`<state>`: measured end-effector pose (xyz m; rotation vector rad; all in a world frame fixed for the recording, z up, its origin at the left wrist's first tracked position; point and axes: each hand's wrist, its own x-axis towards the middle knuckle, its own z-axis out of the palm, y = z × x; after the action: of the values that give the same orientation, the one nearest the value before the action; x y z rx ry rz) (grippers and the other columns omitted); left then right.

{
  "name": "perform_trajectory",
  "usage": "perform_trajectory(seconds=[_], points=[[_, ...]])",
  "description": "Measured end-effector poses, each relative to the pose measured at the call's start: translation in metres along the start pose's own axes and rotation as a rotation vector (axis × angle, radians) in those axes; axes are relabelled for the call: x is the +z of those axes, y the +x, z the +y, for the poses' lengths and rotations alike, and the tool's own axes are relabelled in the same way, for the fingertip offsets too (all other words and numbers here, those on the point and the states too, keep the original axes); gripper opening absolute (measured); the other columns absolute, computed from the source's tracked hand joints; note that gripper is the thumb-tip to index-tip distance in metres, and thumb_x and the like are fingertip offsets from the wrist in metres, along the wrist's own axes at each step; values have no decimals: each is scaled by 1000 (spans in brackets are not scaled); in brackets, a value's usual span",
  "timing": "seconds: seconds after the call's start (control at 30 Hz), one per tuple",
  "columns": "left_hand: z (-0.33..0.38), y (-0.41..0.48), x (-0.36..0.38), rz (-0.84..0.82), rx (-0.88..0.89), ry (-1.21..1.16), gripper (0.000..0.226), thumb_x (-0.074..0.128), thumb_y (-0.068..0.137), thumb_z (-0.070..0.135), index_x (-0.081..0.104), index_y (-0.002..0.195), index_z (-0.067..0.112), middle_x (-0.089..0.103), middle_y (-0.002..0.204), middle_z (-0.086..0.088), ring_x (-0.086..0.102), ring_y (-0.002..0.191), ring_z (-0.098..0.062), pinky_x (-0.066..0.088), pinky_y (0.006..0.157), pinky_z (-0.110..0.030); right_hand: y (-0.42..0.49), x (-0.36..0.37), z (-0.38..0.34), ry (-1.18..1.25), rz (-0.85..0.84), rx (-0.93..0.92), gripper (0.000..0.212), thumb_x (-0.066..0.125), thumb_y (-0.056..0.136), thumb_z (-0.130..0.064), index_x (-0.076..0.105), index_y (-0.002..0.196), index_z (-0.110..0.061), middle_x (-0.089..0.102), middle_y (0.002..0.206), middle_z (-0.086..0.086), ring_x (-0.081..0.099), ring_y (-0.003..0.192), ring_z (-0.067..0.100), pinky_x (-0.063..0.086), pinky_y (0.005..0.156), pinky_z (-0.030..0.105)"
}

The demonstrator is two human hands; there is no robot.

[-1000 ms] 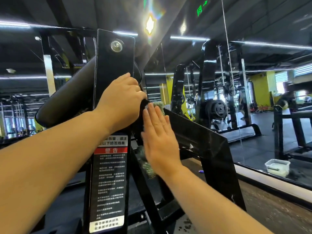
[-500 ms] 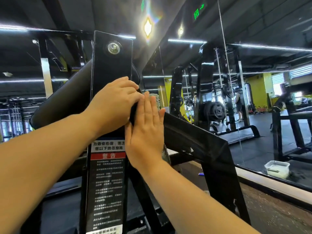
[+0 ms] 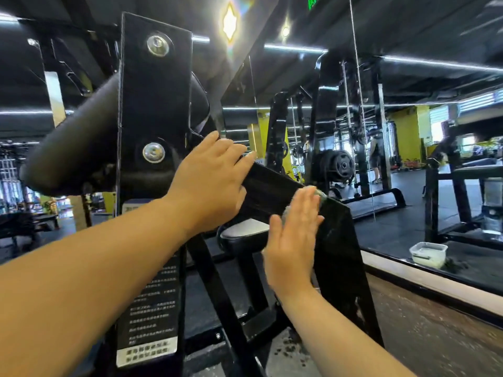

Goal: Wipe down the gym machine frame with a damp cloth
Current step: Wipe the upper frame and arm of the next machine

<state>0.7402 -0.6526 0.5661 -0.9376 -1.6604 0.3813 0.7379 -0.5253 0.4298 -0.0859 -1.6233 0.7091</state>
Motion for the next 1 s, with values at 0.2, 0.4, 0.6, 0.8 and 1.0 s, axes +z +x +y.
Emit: perform_trajectory(seconds=[0.2,0.4,0.6,0.8,1.0], points=[[8,9,3,7,-77,-51,52,27,79,28,66,100,1,65,90,-14,55,84,-34,35,90,-42,-15,1,47,-282,-51,-507,61,35,100,-25,7,153,-16,5,161,5,6,149,23,6,121,42],[18,18,4,22,-185,-63,51,24,76,27,67,87,2,59,79,-12,50,76,-32,38,80,-45,-24,-11,49,-180,28,-131,58,21,103,-36,4,149,-5,10,158,16,5,147,25,0,119,37],[19,17,10,82,-247,-123,45,28,76,23,67,85,3,60,78,-10,51,76,-31,32,79,-39,-20,-2,28,-248,-108,-452,54,16,105,-37,10,152,-12,12,159,7,10,148,24,4,121,41],[23,19,8,108,-291,-138,42,29,72,23,66,79,3,59,73,-9,52,73,-31,32,76,-39,-24,-19,62,-298,-82,-189,65,11,100,-52,-6,153,-17,-4,161,6,-3,149,21,-4,118,43],[24,21,7,110,-327,-190,46,27,73,24,68,83,6,61,74,-8,52,72,-29,35,76,-39,-16,3,10,-254,-133,-428,63,14,102,-47,1,153,-13,2,160,8,-3,149,25,-5,120,42]])
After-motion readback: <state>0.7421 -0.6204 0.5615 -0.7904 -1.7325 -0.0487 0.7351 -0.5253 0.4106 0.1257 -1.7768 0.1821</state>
